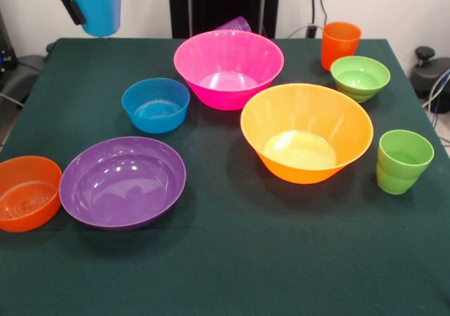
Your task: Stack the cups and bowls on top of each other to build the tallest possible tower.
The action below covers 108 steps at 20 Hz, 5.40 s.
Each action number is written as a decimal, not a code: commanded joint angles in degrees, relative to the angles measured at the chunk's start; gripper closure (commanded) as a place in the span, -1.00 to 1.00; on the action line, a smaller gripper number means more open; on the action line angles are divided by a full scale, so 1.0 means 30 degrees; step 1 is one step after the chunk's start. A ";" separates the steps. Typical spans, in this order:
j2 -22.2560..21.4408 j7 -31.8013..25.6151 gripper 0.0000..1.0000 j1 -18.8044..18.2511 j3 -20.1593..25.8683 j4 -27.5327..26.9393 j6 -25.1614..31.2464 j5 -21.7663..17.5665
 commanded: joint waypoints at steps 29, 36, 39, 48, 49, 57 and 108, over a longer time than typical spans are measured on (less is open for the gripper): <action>0.0025 1.1538 1.00 0.2408 -0.3254 0.4891 -0.7158 -0.1866; -0.0011 1.3278 1.00 0.2957 -0.3148 0.6080 -0.9060 -0.1927; -0.0071 1.4114 1.00 0.3182 -0.3168 0.6623 -1.0118 -0.2056; 0.0605 1.5950 1.00 0.4741 -0.4642 0.6660 -1.2387 -0.3645; 0.0741 1.5991 1.00 0.4731 -0.4536 0.6758 -1.2638 -0.3607; 0.0789 1.6862 1.00 0.5668 -0.4035 0.7175 -1.3178 -0.2915; 0.5086 1.2175 1.00 0.5535 -0.4483 0.0746 -1.0342 -0.5946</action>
